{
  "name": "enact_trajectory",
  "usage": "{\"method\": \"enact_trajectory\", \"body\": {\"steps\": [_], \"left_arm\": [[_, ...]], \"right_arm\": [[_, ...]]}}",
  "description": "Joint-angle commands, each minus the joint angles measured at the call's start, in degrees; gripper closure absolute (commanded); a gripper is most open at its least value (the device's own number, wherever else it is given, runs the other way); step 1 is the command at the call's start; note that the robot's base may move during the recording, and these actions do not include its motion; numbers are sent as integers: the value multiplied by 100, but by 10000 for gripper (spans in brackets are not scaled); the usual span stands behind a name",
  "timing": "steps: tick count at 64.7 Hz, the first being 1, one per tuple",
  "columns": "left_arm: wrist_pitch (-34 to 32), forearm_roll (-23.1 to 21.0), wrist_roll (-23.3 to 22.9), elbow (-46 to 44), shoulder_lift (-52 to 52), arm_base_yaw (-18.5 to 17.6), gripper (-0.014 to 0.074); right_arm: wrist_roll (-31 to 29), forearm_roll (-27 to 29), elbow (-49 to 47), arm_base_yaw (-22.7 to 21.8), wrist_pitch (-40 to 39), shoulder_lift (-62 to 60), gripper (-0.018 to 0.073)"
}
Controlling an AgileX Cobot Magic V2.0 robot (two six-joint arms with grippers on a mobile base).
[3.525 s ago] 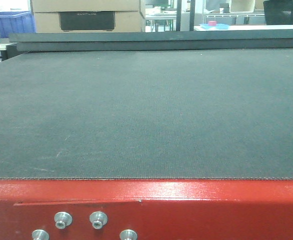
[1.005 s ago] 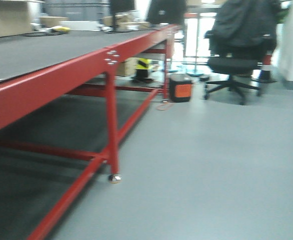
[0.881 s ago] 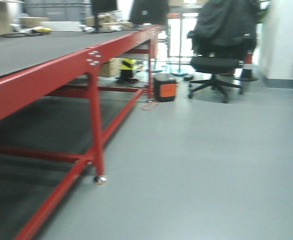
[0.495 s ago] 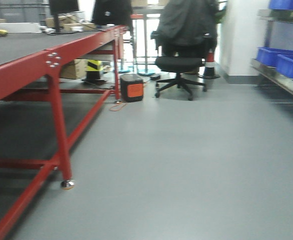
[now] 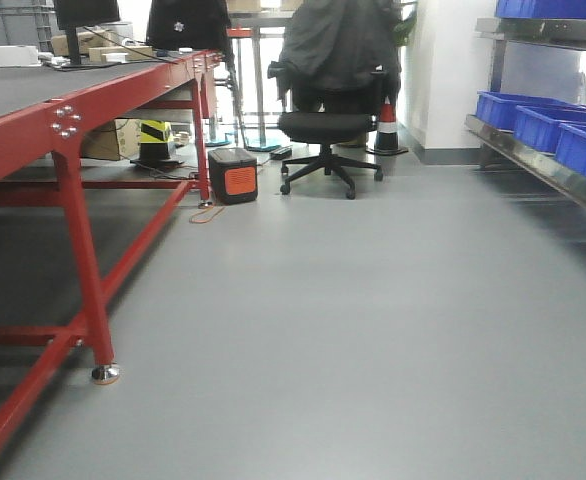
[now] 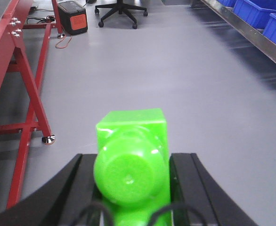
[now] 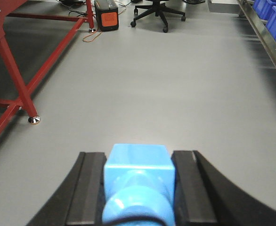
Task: Grab block from conveyor and place in blue bin
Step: 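Drive the base along the conveyor toward the shelf of blue bins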
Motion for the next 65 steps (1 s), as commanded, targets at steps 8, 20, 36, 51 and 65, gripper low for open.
{"method": "enact_trajectory", "body": {"steps": [8, 20, 36, 51, 65], "left_arm": [[-104, -28, 0, -55, -38, -39, 707], [-104, -28, 0, -55, -38, -39, 707], [-104, -28, 0, -55, -38, -39, 707], [-104, -28, 0, -55, -38, -39, 707], [-104, -28, 0, -55, -38, -39, 707]], "right_arm": [[-41, -68, -38, 13, -105, -22, 713], [-41, -68, -38, 13, -105, -22, 713], [-41, -68, -38, 13, -105, -22, 713], [-41, -68, -38, 13, -105, -22, 713], [-41, -68, -38, 13, -105, -22, 713]]}}
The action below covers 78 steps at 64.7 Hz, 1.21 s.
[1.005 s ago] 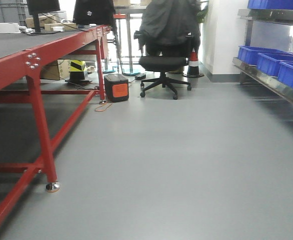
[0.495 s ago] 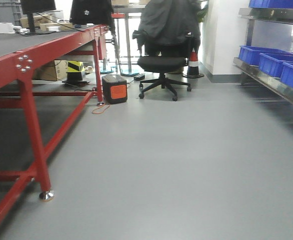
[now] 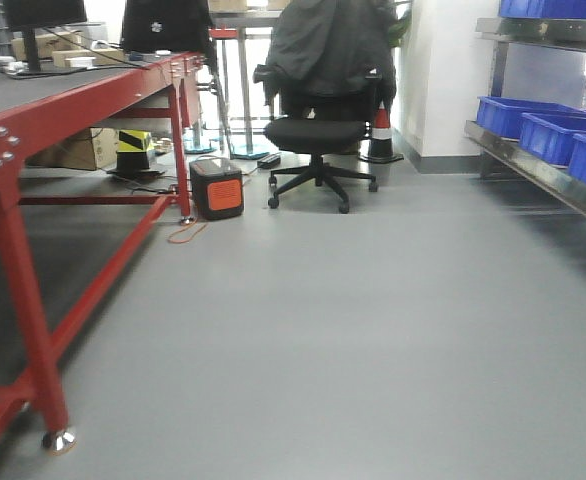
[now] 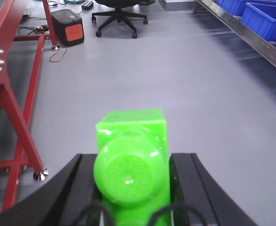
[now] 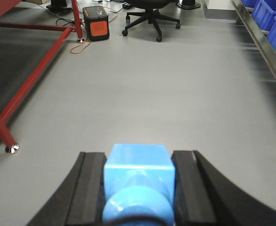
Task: Grab block from conveyor and place in blue bin
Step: 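Drive the base along the conveyor toward the shelf of blue bins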
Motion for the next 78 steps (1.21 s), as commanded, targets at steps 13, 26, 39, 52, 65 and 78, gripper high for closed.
{"method": "enact_trajectory", "body": {"steps": [13, 26, 39, 52, 65, 78], "left_arm": [[-104, -28, 0, -46, -38, -39, 707], [-104, -28, 0, -46, -38, -39, 707], [-114, -28, 0, -46, -38, -39, 707], [-114, -28, 0, -46, -38, -39, 707], [-114, -28, 0, -46, -38, -39, 707], [-114, -28, 0, -46, -38, -39, 707]], "right_arm": [[-41, -68, -38, 13, -105, -22, 713], [-41, -68, -38, 13, -105, -22, 713], [-41, -68, -38, 13, -105, -22, 713], [-41, -68, -38, 13, -105, -22, 713], [-41, -68, -38, 13, -105, -22, 713], [-41, -68, -38, 13, -105, -22, 713]]}}
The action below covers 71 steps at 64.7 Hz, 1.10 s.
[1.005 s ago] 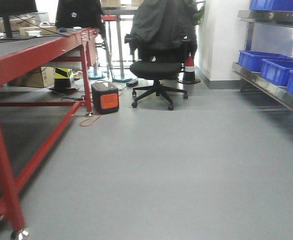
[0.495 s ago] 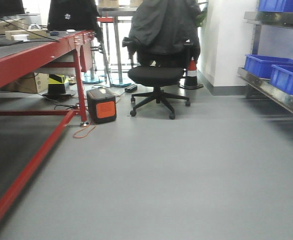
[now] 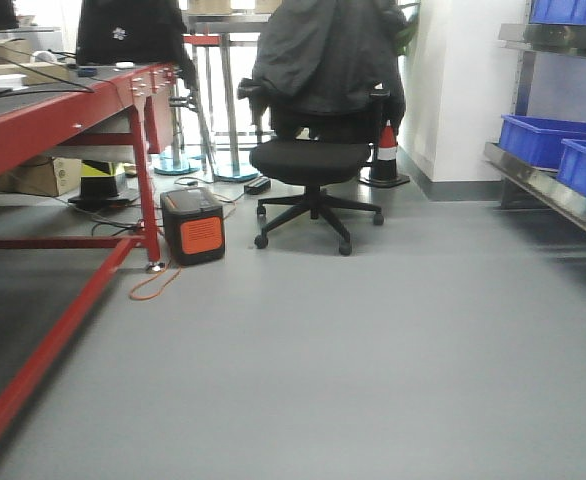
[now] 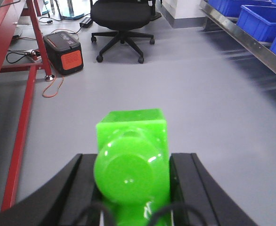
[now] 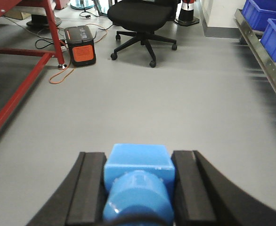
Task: Grab block from conveyor and place in blue bin
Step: 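Drive the base along the conveyor toward the shelf of blue bins, then turn the base to face the blue bins on the steel shelf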
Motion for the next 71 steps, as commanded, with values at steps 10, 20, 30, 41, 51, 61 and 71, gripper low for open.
{"method": "enact_trajectory", "body": {"steps": [10, 20, 30, 41, 51, 61, 71], "left_arm": [[-114, -28, 0, -46, -38, -39, 707], [-114, -28, 0, -46, -38, -39, 707], [-114, -28, 0, -46, -38, -39, 707], [-114, -28, 0, -46, -38, -39, 707], [-114, -28, 0, -46, -38, -39, 707], [-114, -28, 0, -46, -38, -39, 707], [-114, -28, 0, -46, -38, -39, 707]], "right_arm": [[-41, -68, -38, 13, -105, -22, 713], [-41, -68, -38, 13, -105, -22, 713], [-41, -68, -38, 13, -105, -22, 713], [-41, -68, -38, 13, -105, -22, 713], [-41, -68, -38, 13, -105, -22, 713], [-41, -68, -38, 13, -105, -22, 713], [-41, -68, -38, 13, -105, -22, 713]]}}
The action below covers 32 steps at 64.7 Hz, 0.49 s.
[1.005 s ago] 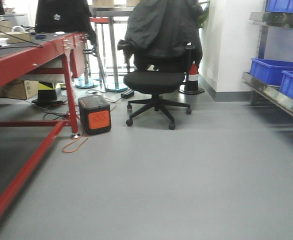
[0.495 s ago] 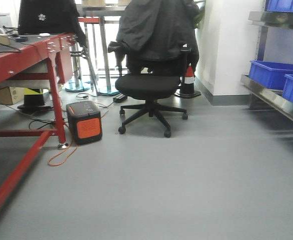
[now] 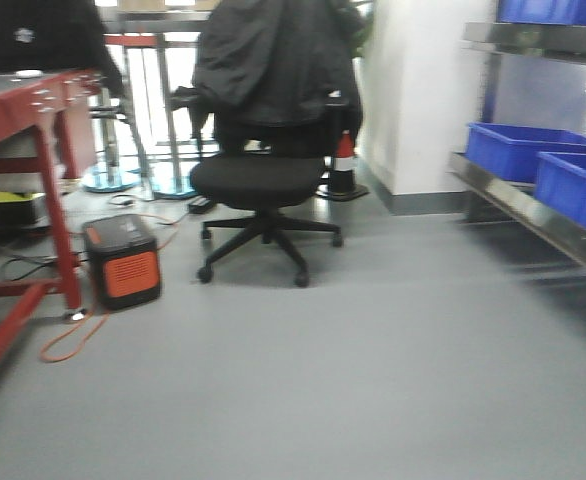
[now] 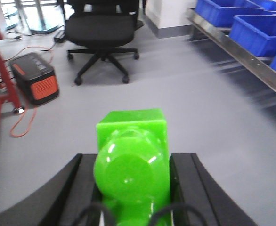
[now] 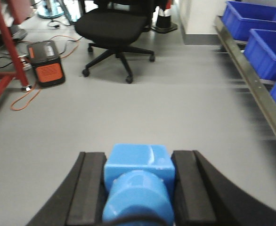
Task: Grab block from conveyor and place in blue bin
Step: 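Turn the base to face the blue bins on the steel shelf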
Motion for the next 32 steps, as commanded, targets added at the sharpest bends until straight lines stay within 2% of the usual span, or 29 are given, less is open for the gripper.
{"method": "enact_trajectory", "body": {"steps": [1, 32], "left_arm": [[-114, -40, 0, -46, -38, -39, 707], [-114, -40, 0, -46, -38, -39, 707]], "right_arm": [[-41, -68, -38, 13, -105, -22, 713], [-41, -68, -38, 13, -118, -22, 713]]}}
